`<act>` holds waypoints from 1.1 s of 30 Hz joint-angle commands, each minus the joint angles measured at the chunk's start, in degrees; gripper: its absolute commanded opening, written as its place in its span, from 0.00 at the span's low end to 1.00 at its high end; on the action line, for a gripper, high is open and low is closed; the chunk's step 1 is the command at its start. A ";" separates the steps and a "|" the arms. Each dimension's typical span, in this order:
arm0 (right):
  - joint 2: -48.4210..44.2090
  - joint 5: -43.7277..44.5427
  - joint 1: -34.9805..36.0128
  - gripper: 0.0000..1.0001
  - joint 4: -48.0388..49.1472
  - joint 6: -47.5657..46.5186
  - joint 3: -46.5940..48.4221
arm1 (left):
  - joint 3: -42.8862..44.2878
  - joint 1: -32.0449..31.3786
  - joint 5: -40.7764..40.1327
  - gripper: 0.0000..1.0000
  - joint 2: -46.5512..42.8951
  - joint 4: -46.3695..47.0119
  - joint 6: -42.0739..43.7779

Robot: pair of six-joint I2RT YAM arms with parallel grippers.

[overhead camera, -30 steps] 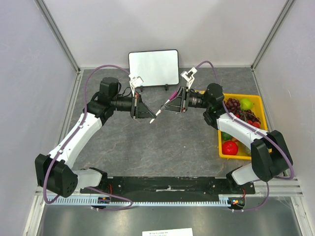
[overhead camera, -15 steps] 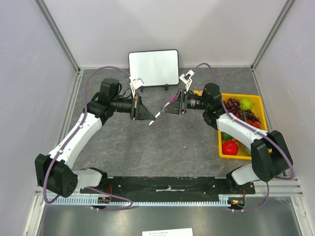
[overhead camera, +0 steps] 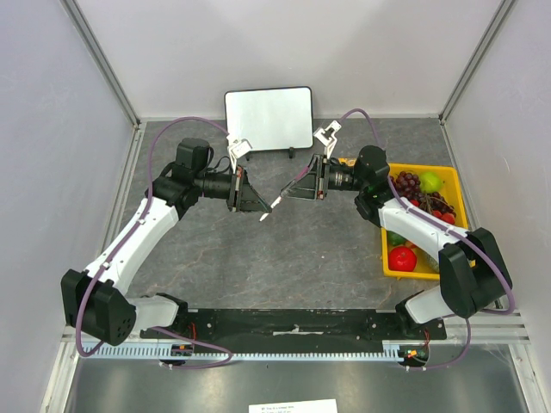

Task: Write a sentence on the whiteboard
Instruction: Pass from the left arm to the right

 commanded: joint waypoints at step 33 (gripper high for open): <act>-3.72 7.07 0.35 0.00 -26.53 -21.09 5.42 | 0.83 0.21 -9.53 0.42 -2.79 2.22 -2.20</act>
